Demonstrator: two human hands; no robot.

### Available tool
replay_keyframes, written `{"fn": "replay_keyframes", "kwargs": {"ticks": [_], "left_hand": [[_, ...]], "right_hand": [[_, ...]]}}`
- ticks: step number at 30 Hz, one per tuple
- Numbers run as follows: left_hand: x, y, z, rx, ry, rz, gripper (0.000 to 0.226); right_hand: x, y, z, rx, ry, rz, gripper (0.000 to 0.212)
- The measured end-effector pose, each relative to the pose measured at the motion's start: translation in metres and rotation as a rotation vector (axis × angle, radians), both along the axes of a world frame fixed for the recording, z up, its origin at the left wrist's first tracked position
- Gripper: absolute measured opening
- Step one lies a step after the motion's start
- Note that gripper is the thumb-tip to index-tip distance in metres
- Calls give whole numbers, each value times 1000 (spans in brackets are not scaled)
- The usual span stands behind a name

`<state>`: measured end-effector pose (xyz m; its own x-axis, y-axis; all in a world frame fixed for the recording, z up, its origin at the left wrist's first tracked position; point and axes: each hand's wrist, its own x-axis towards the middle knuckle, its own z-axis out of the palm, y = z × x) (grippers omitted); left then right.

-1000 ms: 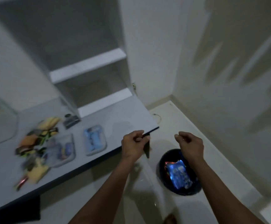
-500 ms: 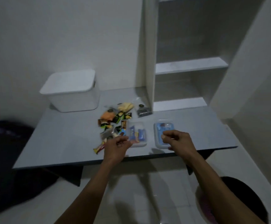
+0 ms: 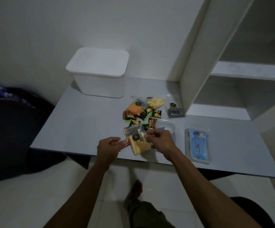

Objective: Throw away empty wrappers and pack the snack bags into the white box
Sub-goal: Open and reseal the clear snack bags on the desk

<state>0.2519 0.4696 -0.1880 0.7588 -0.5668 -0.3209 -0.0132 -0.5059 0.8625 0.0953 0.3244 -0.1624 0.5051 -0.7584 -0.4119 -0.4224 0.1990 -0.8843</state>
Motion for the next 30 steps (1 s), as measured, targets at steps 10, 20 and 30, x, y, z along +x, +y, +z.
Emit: {"fn": "replay_keyframes", "kwargs": {"ticks": [10,20,30], "left_hand": [[46,-83,-37,192,-23,-111,35],[61,-118,-58,308,19,-175,18],[85,-117,-34,83,106,-187,20]], "right_hand": [[71,-68,-53,-91,196,22,24],[98,-91,-84,5,226,37,47],[104,-89,-45,78,33,-61,18]]}}
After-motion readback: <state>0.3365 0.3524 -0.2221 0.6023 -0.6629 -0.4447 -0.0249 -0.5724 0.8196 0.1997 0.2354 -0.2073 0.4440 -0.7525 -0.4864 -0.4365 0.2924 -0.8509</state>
